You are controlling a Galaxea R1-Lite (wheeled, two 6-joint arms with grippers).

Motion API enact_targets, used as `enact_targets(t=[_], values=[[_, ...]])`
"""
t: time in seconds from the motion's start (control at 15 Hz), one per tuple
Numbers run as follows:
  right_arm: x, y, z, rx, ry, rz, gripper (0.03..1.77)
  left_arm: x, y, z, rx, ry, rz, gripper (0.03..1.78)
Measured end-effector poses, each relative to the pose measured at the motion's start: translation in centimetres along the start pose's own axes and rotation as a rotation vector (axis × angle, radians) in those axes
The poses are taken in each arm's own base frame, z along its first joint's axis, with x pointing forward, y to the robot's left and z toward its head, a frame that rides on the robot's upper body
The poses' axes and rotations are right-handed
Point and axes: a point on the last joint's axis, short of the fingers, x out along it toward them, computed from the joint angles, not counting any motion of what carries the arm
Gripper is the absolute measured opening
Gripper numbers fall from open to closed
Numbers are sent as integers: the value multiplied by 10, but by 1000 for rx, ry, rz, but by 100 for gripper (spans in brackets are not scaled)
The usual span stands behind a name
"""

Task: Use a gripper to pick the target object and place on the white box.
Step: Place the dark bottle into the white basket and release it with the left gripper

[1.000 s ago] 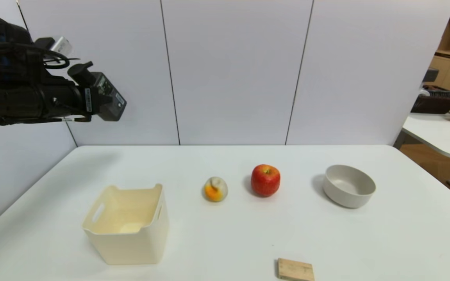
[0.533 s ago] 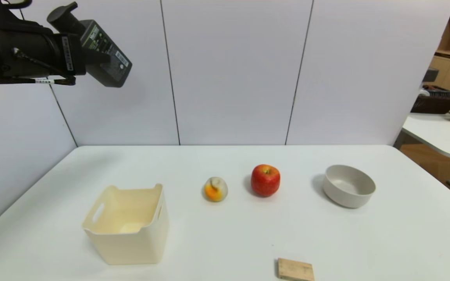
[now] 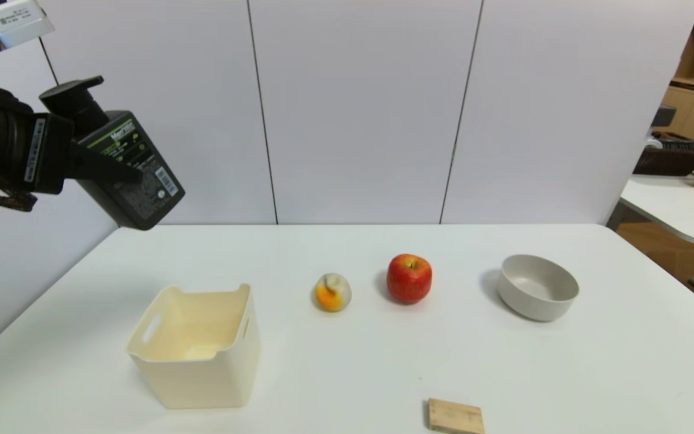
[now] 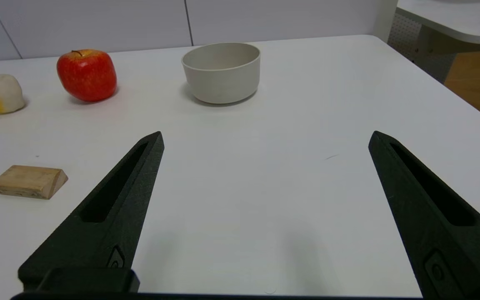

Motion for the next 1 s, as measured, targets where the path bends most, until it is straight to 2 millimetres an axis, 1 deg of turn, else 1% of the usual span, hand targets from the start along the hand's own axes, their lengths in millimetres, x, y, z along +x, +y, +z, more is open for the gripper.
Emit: enact_targets(t=[0.07,0.2,0.4,0.67,1.0], values=[[0,0,0,0,0,0,170,-3,-2,-5,0,32,-6,62],[0,0,0,0,1,0,170,-5,-5,-7,7,38,-18,62],[0,0,0,0,0,-2,170,1,-9,-13,13,71,-40,62],[0,0,0,0,1,-1,170,15,-12,-27,24,142,-54,62],[0,0,0,0,1,-1,170,47,-11,-43,33,114,-65,62]])
